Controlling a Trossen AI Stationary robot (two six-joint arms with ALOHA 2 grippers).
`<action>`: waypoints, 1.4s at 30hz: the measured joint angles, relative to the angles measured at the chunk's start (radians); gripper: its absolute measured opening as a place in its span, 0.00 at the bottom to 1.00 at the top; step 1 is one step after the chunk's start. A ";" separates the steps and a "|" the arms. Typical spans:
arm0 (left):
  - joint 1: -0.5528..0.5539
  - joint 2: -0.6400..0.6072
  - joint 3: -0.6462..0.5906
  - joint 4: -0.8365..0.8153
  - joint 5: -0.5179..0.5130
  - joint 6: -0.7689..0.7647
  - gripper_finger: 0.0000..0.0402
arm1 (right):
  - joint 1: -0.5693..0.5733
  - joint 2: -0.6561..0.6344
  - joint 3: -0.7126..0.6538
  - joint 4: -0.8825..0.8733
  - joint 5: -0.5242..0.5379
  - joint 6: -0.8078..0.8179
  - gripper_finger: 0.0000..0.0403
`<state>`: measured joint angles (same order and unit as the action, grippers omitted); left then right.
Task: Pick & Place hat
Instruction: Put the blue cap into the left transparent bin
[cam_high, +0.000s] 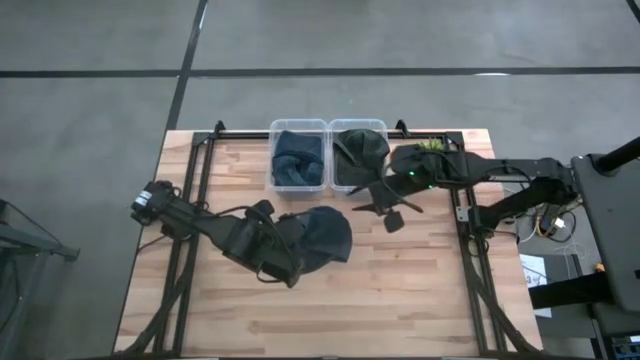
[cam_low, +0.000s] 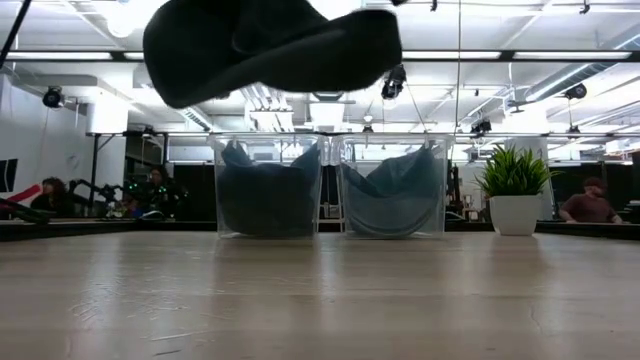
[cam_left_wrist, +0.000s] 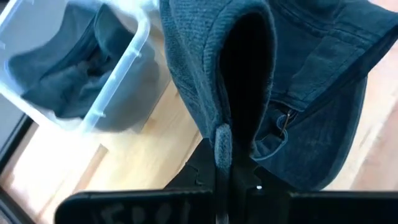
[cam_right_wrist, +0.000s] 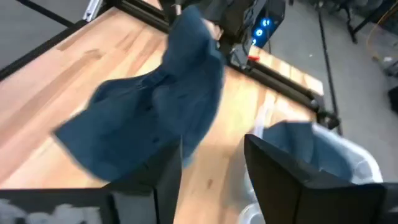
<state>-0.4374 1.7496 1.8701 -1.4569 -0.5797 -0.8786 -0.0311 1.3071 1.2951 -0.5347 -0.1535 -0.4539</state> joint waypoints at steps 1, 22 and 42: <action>0.000 0.000 0.011 -0.001 0.000 0.022 0.01 | -0.001 0.021 0.026 -0.001 0.000 -0.014 0.43; -0.005 0.000 0.122 -0.088 0.018 0.215 0.01 | -0.003 0.288 0.307 -0.008 -0.188 -0.002 0.49; 0.040 0.000 0.122 0.025 0.002 0.280 0.01 | 0.008 0.333 0.319 0.023 -0.192 -0.002 0.49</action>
<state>-0.3973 1.7496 1.9919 -1.4322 -0.5774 -0.5988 -0.0226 1.6405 1.6142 -0.5122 -0.3460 -0.4564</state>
